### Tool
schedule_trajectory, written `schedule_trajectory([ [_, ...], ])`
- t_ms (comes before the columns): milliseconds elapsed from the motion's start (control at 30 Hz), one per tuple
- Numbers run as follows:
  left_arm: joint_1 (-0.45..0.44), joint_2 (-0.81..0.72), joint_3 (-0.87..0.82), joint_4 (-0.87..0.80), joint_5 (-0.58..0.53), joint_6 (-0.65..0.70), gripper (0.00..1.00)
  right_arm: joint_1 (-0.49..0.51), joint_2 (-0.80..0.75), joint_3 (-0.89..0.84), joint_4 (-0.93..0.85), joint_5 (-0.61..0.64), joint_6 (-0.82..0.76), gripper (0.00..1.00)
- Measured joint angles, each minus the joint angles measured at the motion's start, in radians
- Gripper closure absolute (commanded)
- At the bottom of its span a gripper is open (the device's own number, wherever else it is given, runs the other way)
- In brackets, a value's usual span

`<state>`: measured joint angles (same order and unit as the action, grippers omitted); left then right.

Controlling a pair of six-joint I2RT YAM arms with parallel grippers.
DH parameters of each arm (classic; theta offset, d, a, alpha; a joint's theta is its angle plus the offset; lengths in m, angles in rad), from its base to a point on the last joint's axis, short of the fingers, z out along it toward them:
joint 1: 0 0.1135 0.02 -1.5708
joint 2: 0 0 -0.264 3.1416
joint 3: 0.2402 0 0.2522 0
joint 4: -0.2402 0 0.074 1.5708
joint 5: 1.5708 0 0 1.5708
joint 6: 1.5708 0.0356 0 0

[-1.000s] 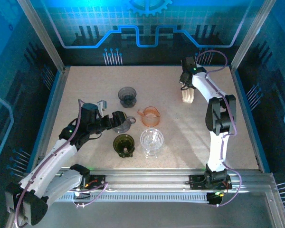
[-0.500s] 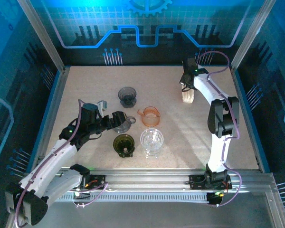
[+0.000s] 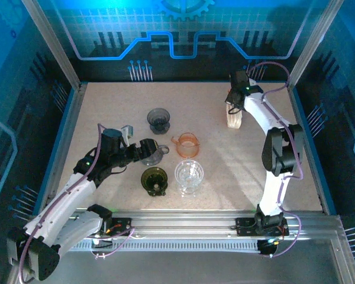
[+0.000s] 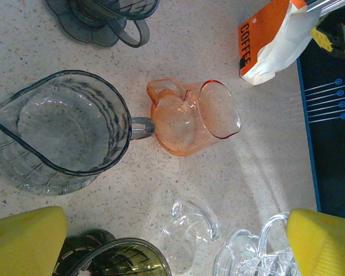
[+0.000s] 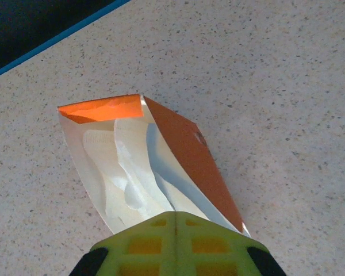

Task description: Place the coffee filter in the dripper

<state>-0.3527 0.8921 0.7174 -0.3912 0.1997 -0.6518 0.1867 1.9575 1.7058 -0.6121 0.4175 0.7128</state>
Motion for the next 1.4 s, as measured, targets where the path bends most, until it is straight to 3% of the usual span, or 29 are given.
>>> schedule_trajectory([
  [600, 0.000, -0.018, 0.027, -0.031, 0.001, 0.000, 0.01, 0.015, -0.486, -0.312, 0.039, 0.025, -0.077, 1.00],
  [967, 0.000, -0.056, 0.051, -0.087, 0.003, -0.001, 0.01, 0.159, -0.795, -0.376, -0.098, -0.148, -0.184, 1.00],
  [1167, 0.000, -0.069, 0.069, -0.110, 0.016, 0.005, 0.01, 0.342, -0.790, -0.235, -0.344, -0.330, -0.305, 1.00],
  [1400, 0.000, -0.069, 0.079, -0.136, 0.034, 0.008, 0.01, 0.591, -0.692, -0.013, -0.628, -0.364, -0.389, 1.00],
])
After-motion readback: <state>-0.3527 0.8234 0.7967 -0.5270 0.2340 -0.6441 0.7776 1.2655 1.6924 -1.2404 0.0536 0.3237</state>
